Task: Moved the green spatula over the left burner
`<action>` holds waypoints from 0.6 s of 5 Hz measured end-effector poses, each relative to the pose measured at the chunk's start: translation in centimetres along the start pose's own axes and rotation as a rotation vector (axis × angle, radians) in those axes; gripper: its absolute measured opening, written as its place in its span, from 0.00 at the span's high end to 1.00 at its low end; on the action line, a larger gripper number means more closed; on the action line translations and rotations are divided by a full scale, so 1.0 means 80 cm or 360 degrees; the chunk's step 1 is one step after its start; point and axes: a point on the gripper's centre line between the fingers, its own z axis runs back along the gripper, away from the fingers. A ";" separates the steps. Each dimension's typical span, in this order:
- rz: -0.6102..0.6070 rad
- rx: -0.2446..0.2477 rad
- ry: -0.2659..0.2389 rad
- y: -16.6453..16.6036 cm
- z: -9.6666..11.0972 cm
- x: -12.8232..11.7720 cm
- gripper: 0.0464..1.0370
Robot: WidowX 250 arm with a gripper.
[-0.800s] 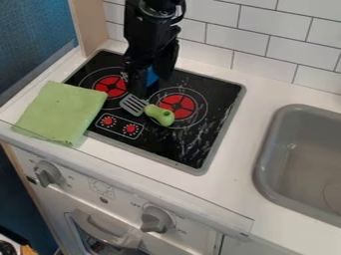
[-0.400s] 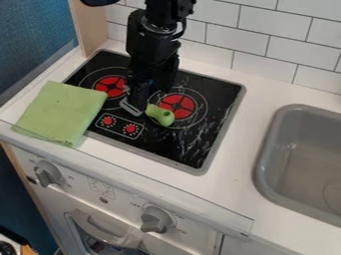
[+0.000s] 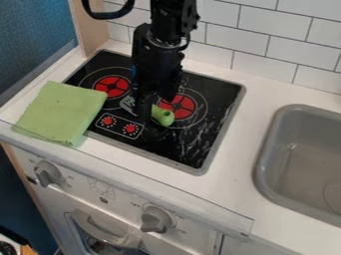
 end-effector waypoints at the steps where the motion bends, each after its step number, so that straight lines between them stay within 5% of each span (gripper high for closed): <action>1: -0.0017 0.0017 0.0016 0.000 -0.014 -0.005 0.08; 3: -0.0034 0.0005 0.0059 -0.004 -0.020 -0.011 0.65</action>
